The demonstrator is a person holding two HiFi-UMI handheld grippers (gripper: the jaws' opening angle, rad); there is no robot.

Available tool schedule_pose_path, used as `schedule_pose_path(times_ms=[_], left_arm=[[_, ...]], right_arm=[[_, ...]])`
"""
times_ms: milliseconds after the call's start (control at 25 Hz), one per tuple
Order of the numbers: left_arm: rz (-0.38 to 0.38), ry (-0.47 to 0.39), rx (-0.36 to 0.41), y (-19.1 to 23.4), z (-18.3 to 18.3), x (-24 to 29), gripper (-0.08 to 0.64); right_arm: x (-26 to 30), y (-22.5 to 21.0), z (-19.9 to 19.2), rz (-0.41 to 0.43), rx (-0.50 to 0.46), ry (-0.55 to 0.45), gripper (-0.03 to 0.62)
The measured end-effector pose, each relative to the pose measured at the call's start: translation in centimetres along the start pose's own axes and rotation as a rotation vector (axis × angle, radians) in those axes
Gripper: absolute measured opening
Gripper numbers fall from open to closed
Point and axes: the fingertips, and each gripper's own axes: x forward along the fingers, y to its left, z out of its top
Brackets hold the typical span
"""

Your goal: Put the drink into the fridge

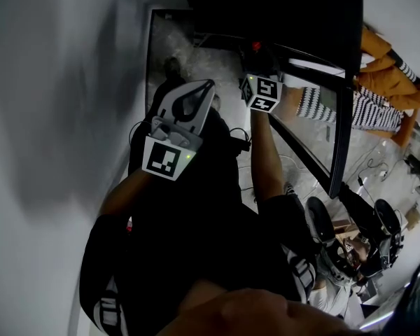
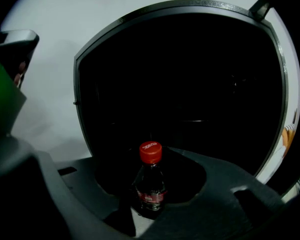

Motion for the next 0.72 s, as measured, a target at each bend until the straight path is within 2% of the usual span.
schedule_pose_path(times_ms=[720], left_arm=[[0.037, -0.015, -0.019, 1.0, -2.8, 1.0, 0.005]], right_arm=[[4.5, -1.1, -2.1, 0.016, -0.019, -0.005, 0.126]])
